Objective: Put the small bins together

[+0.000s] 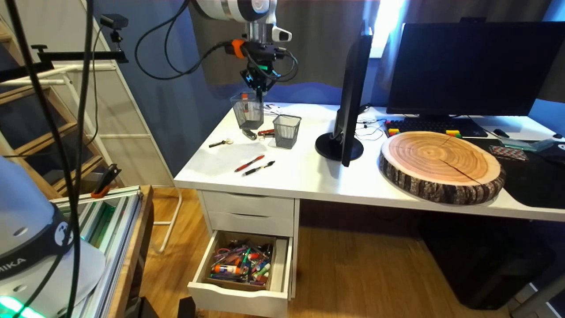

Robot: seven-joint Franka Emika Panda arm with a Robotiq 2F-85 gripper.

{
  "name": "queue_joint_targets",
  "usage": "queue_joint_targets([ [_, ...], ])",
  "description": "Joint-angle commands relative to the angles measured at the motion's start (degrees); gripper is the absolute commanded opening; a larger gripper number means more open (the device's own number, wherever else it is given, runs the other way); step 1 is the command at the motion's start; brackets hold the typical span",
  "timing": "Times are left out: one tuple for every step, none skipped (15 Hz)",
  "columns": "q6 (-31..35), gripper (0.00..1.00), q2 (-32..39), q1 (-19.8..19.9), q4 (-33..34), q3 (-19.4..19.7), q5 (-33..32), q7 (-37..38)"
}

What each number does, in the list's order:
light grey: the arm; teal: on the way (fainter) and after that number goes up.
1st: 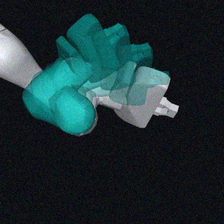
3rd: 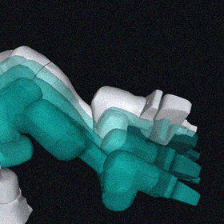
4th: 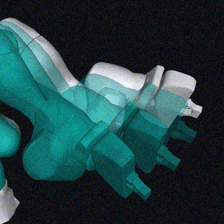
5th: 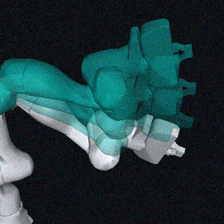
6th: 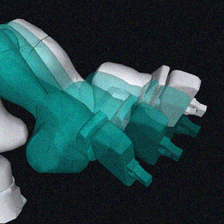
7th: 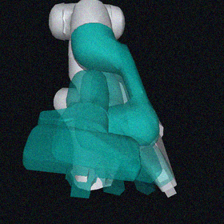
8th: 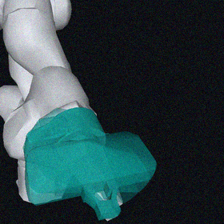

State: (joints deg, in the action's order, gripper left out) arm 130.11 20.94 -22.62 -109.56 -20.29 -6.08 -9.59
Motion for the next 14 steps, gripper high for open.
queue_joint_targets([
  [-5.81,0.03,-0.96,0.61,5.73,-0.25,-0.21,-5.00],
  [-5.53,0.03,-0.07,0.58,7.55,-0.12,-0.34,-5.99],
  [-5.39,0.03,0.43,0.66,8.91,-0.05,-0.22,-6.88],
  [-4.63,0.03,1.53,0.58,10.49,0.22,-0.68,-7.45],
  [-4.14,0.03,2.32,0.67,11.64,0.26,-0.52,-8.17],
  [-3.49,0.03,3.68,0.68,13.09,0.48,-0.74,-8.65],
  [-3.03,0.03,4.61,0.67,14.06,0.57,-0.77,-9.00],
  [-2.31,0.03,5.96,0.75,15.20,0.70,-0.59,-9.44],
  [-1.98,0.03,7.19,0.68,16.27,0.88,-0.61,-9.62],
  [-1.62,0.03,8.61,0.58,17.43,1.06,-0.45,-9.49],
  [-1.34,0.03,9.90,0.45,18.45,1.13,-0.41,-9.66],
  [-0.94,0.03,11.10,0.25,19.34,1.37,-0.68,-9.50],
  [-0.66,0.03,12.14,0.07,20.19,1.59,-0.90,-9.39],
  [-0.07,0.03,13.01,-0.03,20.90,1.92,-1.20,-9.12],
])
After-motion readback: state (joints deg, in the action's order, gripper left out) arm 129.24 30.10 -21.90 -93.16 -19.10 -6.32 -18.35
